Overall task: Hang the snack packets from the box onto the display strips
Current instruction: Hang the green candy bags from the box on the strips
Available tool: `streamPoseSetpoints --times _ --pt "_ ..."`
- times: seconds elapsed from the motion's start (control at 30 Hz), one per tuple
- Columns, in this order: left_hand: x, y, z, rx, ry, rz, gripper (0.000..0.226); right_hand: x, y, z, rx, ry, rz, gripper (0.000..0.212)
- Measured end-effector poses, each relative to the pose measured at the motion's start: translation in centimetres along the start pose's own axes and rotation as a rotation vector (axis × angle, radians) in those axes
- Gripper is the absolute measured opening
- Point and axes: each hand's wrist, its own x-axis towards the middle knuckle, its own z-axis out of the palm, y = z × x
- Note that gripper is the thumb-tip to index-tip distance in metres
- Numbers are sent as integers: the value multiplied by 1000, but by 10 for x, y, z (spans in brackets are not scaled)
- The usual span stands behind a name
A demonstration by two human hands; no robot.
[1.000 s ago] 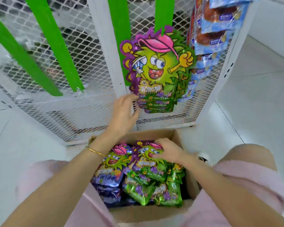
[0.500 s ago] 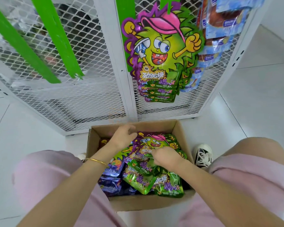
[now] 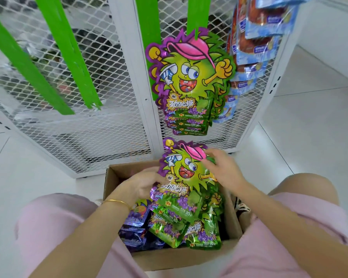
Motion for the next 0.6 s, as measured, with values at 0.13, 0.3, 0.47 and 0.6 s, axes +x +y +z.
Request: streamPoseSetpoints --times 0.13,0.3,0.47,0.6 --pt "-19 12 -3 180 -18 157 48 25 -2 -17 495 17 381 45" --pt "-39 42 -9 276 -17 258 63 25 -26 -48 675 15 265 17" --pt "-76 140 10 412 436 698 58 36 -54 -98 370 7 31 9" --pt "-94 221 50 594 657 1093 47 48 -77 -128 116 7 -120 22"
